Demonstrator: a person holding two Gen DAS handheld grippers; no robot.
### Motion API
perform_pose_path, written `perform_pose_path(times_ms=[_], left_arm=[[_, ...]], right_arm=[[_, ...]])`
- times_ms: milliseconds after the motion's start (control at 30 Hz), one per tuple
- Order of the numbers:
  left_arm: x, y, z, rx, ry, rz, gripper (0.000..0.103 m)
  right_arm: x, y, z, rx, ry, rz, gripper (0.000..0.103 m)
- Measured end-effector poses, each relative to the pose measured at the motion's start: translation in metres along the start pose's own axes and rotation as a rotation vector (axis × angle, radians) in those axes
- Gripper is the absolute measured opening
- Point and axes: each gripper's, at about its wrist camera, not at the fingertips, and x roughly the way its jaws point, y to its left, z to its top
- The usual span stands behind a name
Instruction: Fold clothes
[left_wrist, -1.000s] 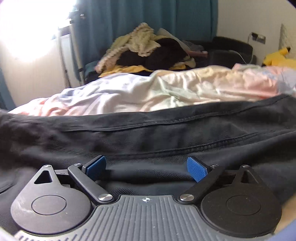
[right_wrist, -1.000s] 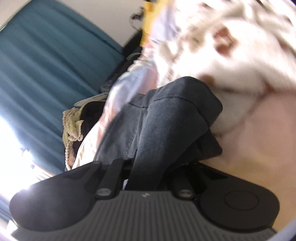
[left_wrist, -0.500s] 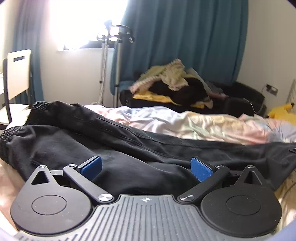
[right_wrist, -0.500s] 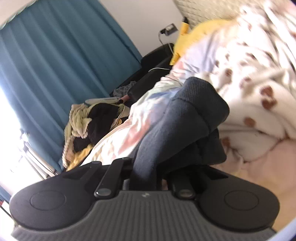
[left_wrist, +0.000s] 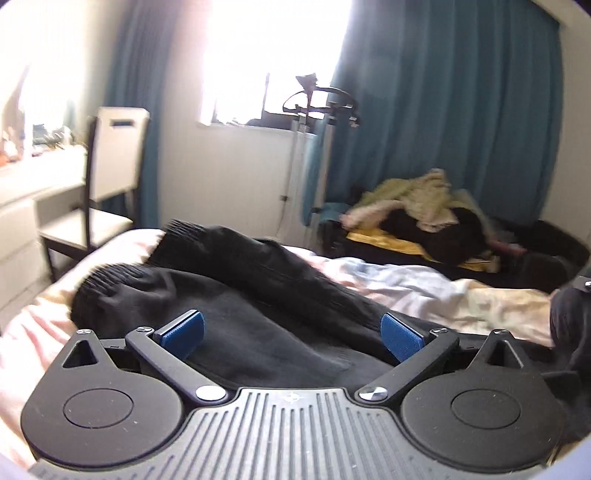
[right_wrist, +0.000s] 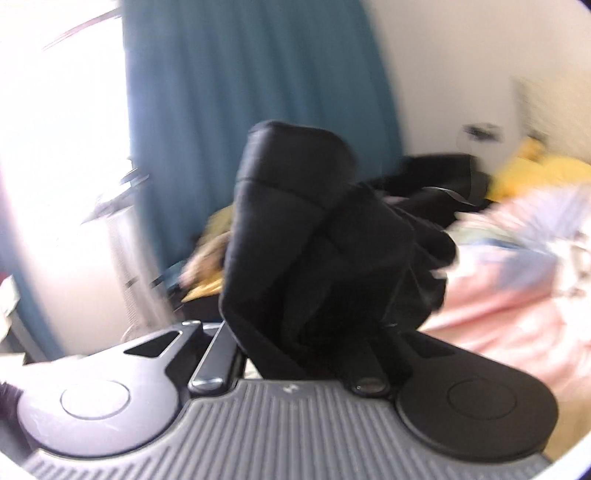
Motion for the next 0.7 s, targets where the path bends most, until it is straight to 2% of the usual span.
perform_pose_path(times_ms=[67, 167, 233, 267, 367, 433, 533, 667, 700], left_arm=[[0.002, 0.001, 0.001, 0.042, -0.03, 0.05, 0.102], [0.006, 0.008, 0.002, 0.03, -0.031, 0.051, 0.102], [0.011, 0.013, 0.003, 0.001, -0.01, 0.029, 0.102], [0.012, 0.015, 0.003, -0.019, 0.003, 0.011, 0.102], [0.016, 0.018, 0.003, -0.059, 0.018, -0.044, 0.102], [0.017, 0.018, 0.003, -0.078, 0.025, -0.094, 0.102], [0.017, 0.016, 0.003, -0.1, 0.035, -0.186, 0.102], [0.016, 0.009, 0.002, -0.128, 0.046, -0.306, 0.102], [0.018, 0.006, 0.001, -0.132, 0.055, -0.328, 0.102]], right_arm=[[0.008, 0.048, -0.024, -0.112, 0.023, 0.083, 0.01], [0.017, 0.11, -0.085, -0.325, 0.136, 0.225, 0.01], [0.019, 0.135, -0.122, -0.46, 0.198, 0.255, 0.013], [0.017, 0.14, -0.133, -0.5, 0.191, 0.249, 0.014], [0.015, 0.129, -0.126, -0.46, 0.185, 0.28, 0.016], [0.013, 0.123, -0.12, -0.461, 0.208, 0.329, 0.026], [-0.003, 0.12, -0.116, -0.529, 0.225, 0.438, 0.04], [-0.034, 0.103, -0.111, -0.629, 0.254, 0.528, 0.042], [-0.043, 0.096, -0.107, -0.621, 0.259, 0.541, 0.046]])
